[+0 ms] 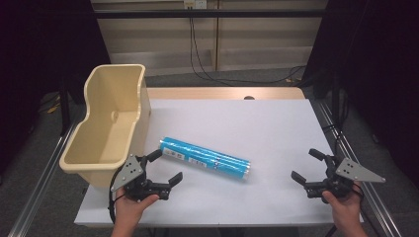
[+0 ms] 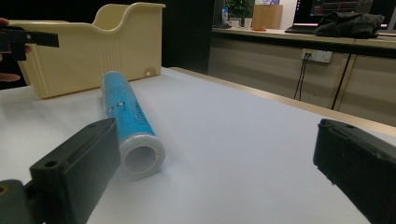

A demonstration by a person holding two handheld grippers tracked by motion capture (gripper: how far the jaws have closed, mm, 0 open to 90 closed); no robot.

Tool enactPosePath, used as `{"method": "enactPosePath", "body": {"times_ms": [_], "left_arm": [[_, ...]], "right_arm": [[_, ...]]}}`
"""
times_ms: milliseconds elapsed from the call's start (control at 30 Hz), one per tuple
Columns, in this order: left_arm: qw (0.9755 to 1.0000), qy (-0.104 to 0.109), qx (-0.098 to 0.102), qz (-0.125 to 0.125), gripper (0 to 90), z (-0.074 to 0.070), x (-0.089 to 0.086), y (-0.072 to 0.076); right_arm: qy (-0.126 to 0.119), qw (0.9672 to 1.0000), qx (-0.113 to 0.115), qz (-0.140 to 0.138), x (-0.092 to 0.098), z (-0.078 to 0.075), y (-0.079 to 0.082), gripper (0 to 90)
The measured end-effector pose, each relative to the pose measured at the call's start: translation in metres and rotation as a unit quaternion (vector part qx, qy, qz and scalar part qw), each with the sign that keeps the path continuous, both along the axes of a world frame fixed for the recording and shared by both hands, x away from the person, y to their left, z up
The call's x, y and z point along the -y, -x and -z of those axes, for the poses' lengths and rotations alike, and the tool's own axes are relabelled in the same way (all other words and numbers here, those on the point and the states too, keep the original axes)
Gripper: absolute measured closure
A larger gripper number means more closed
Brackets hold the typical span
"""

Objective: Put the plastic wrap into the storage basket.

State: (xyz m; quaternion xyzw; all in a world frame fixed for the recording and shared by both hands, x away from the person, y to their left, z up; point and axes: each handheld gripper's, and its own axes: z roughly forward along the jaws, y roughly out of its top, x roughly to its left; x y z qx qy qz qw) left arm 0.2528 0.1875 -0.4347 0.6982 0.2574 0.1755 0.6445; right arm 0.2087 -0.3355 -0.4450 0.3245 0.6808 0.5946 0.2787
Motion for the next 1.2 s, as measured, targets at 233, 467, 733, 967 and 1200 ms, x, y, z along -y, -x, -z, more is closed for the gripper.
{"method": "enactPosePath", "body": {"times_ms": [233, 467, 733, 967, 1200], "left_arm": [[1.0000, -0.008, 0.004, 0.003, 0.0, -0.001, 0.002, -0.002], [0.9999, -0.009, 0.003, 0.010, 0.0, -0.002, 0.008, -0.009], [0.9996, -0.020, 0.003, 0.022, 0.0, -0.005, 0.018, -0.017], [0.9989, -0.031, -0.010, 0.032, 0.0, -0.005, 0.031, -0.027], [0.9972, -0.063, -0.012, 0.038, 0.0, -0.007, 0.042, -0.041]], "right_arm": [[0.001, 1.0000, 0.000, -0.002, 0.000, 0.000, 0.001, 0.2], [0.002, 1.0000, -0.001, -0.003, 0.000, 0.000, 0.002, 0.2], [0.003, 1.0000, -0.004, -0.005, 0.001, 0.001, 0.003, 0.2], [0.003, 1.0000, -0.004, -0.008, 0.000, 0.001, 0.002, 0.2], [0.004, 0.9999, -0.005, -0.010, -0.001, 0.001, 0.001, 0.3]]}}
